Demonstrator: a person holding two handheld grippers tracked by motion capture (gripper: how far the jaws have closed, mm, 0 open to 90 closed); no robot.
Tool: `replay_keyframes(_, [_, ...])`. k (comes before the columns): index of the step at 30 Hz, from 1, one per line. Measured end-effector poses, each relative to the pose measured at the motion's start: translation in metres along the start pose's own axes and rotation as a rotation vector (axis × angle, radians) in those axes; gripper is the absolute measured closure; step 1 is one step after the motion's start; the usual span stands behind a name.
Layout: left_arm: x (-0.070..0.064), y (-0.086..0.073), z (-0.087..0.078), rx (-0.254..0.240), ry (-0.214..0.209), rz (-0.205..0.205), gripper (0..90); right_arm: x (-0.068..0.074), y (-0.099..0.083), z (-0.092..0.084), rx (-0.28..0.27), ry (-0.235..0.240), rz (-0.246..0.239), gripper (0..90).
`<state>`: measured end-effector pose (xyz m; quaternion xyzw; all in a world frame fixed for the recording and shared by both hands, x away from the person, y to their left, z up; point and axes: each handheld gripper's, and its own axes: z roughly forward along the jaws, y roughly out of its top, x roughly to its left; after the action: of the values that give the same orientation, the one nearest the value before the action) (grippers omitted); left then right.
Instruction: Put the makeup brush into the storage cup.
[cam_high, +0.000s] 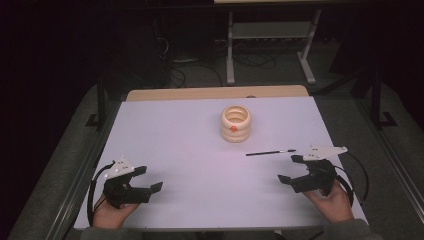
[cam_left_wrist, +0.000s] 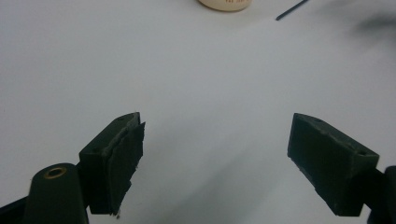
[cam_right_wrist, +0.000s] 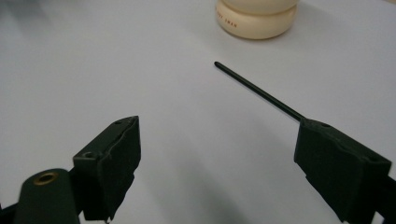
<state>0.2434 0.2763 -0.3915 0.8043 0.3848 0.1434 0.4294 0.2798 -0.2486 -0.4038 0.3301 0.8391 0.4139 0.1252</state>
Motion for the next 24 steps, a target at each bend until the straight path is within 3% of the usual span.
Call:
replay_keyframes(12, [0.002,-0.001,0.000,-0.001,-0.001,-0.004,17.4,-0.011,0.013,-0.001,0.059,0.006,-0.012,13.8])
replay_keyframes(19, [0.002,0.000,0.001,-0.004,-0.006,-0.008,17.4,-0.018,0.032,0.007,0.119,0.020,-0.064,13.8])
replay_keyframes(24, [0.003,0.000,0.001,-0.006,-0.009,-0.006,17.4,-0.028,0.045,0.010,0.141,0.030,-0.069,13.8])
